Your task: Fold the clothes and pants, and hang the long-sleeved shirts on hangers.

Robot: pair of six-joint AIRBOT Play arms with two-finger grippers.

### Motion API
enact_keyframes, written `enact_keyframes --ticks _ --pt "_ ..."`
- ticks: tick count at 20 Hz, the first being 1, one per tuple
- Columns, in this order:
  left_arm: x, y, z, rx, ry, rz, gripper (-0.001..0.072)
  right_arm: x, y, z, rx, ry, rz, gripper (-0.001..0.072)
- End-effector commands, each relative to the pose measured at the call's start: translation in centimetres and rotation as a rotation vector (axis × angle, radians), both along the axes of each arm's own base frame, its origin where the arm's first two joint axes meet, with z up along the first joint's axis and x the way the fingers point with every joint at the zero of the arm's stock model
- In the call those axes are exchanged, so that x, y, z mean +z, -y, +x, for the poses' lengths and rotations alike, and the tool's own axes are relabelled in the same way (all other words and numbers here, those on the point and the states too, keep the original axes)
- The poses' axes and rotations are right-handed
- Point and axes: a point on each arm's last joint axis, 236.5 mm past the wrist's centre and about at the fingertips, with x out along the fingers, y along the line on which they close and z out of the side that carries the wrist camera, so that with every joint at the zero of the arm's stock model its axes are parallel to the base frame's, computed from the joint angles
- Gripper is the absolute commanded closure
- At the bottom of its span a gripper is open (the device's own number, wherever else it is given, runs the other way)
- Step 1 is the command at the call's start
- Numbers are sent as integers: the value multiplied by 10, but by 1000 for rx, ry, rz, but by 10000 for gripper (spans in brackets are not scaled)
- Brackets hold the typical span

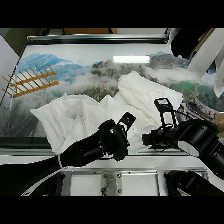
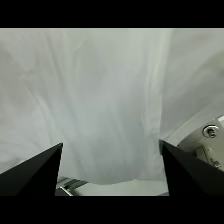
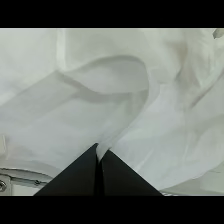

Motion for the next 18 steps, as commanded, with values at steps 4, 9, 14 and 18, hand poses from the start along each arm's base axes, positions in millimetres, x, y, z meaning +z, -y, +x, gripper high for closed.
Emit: enact_keyframes --ticks 4,9,14,18 --pt "-19 3 -22 -33 -53 10 51 0 -1 0 8 2 3 698" --pt "-31 -8 -19 -19 -57 42 51 0 -1 0 8 2 3 698" --pt "-42 -26 -4 39 -56 76 52 0 -2 -1 8 -1 6 698" --pt "-36 -26 3 59 -43 48 52 0 -2 -1 8 -1 6 698"
